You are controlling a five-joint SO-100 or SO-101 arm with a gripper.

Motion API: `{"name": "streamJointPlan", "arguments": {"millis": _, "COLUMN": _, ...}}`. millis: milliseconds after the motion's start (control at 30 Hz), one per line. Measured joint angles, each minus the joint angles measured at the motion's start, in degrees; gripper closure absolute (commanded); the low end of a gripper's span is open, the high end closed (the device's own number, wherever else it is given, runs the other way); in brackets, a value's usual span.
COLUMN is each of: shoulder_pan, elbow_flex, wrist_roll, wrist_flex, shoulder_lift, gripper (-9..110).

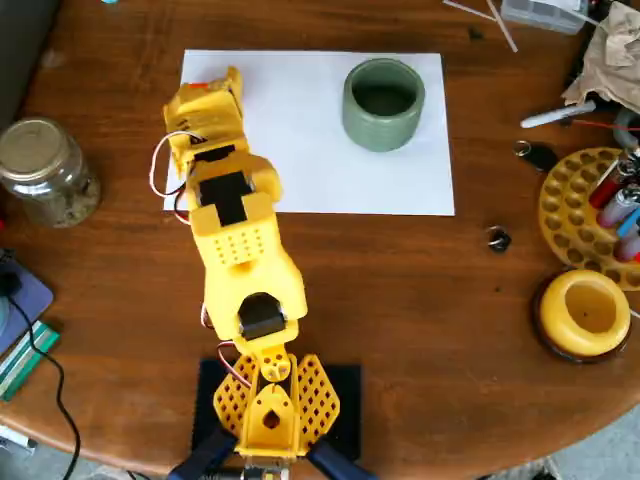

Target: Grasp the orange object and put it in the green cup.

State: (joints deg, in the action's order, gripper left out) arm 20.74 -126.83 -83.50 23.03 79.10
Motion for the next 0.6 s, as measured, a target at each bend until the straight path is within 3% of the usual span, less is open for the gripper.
{"name": "streamJointPlan", "arguments": {"millis": 300, "shoulder_pan": 1.14, "elbow_flex": 12.74, "wrist_roll": 0.0, "wrist_flex": -0.09, "shoulder_lift": -13.89, "gripper": 66}}
{"name": "streamJointPlan", "arguments": {"millis": 600, "shoulder_pan": 1.14, "elbow_flex": 16.08, "wrist_roll": 0.0, "wrist_flex": -0.09, "shoulder_lift": -18.46, "gripper": 71}}
